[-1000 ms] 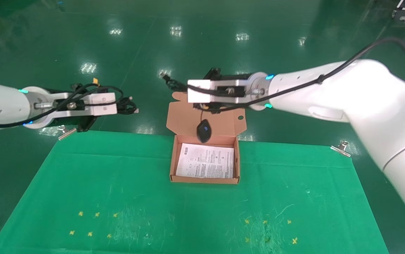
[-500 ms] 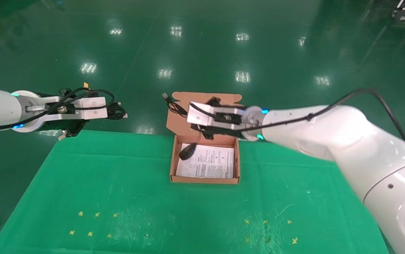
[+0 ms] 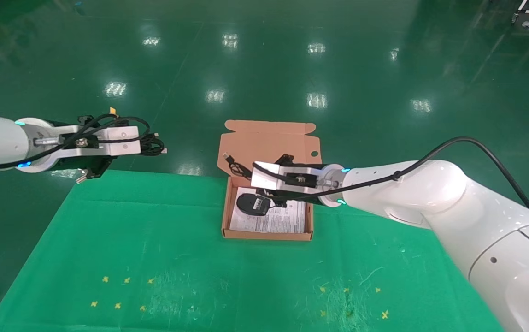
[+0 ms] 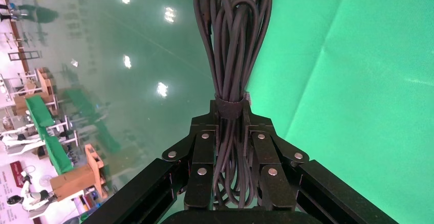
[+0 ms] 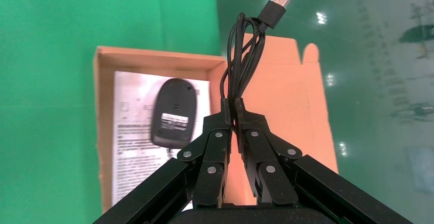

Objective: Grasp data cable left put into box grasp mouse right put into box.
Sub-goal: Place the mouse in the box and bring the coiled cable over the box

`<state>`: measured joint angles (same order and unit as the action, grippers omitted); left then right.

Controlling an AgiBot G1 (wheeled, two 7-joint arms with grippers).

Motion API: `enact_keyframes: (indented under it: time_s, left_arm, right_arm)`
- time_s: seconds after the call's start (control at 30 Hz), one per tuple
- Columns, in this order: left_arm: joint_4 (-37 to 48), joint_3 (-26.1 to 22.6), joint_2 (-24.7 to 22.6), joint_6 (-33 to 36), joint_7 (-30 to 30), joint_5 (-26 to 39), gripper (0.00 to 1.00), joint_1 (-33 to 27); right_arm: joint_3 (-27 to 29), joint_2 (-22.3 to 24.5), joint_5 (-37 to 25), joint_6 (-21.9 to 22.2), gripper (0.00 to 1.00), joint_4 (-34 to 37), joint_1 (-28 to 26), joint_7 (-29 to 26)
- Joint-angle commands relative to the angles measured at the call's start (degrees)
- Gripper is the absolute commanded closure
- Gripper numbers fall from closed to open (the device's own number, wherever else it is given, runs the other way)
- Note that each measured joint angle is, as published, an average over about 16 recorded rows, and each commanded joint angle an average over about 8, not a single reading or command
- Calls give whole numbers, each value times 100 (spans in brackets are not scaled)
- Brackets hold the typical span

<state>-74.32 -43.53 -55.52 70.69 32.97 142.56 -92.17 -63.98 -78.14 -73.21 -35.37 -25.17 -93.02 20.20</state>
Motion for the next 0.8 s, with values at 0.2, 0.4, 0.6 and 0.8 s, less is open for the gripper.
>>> enact_keyframes:
  time_s: [0.2,0.4,0.6,0.8]
  left_arm:
    - [-1,-1,-5,0,-4,-7,100,6]
    - [-36,-10,-78,-50,-65,-167,100,80]
    - [33,-78,-284,-214,-282,-448,100,251]
    - [201,-224,-636,-598,-609,-622,100,516]
  right_arm:
    - [-126,78,63,-26,0,-87,16,-18]
    - [-209,182,37,27,0,-267,49,-134]
    - [-222,402,7,109,0,-486,12,-243]
    - [-210,872,-55,221,0,-875,-82,-445]
